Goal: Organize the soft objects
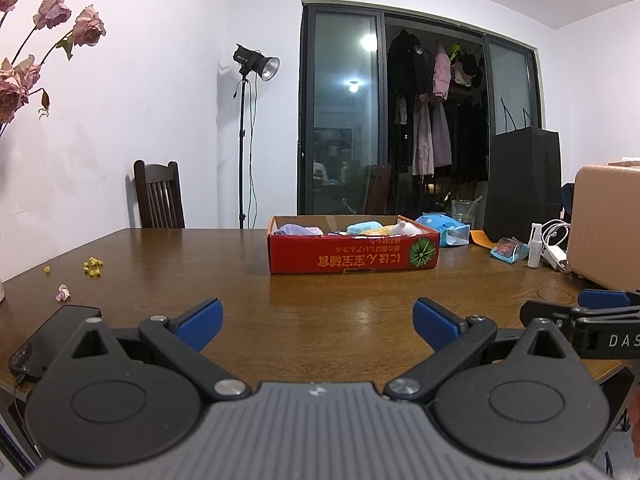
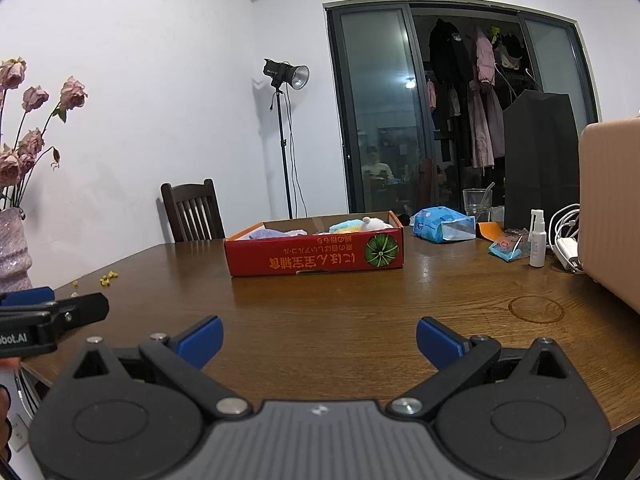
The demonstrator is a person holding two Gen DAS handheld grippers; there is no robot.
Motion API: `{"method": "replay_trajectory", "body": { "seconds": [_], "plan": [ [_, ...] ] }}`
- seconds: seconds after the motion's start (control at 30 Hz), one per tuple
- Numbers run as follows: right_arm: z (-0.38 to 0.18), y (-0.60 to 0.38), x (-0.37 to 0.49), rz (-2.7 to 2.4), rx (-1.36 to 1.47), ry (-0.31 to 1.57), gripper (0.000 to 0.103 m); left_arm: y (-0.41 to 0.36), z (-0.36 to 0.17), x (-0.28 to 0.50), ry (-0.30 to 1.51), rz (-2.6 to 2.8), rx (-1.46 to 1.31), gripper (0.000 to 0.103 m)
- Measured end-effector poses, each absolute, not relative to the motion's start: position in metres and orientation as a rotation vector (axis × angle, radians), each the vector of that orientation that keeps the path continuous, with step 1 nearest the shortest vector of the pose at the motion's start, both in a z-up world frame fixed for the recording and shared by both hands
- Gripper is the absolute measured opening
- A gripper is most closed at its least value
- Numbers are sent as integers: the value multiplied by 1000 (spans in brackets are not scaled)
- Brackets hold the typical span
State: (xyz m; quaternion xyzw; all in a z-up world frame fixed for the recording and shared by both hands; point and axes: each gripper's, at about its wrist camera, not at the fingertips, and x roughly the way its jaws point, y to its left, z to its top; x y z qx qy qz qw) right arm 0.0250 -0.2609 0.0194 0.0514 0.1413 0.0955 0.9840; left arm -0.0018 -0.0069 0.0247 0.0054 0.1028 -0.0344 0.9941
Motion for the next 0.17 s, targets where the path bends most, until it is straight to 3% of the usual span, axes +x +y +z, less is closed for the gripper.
{"method": "replay_trajectory", "body": {
  "seconds": [0.17],
  "plan": [
    [20,-260,24,201,100,279,103,-6,24,-5,191,-76,14,103]
  ]
}}
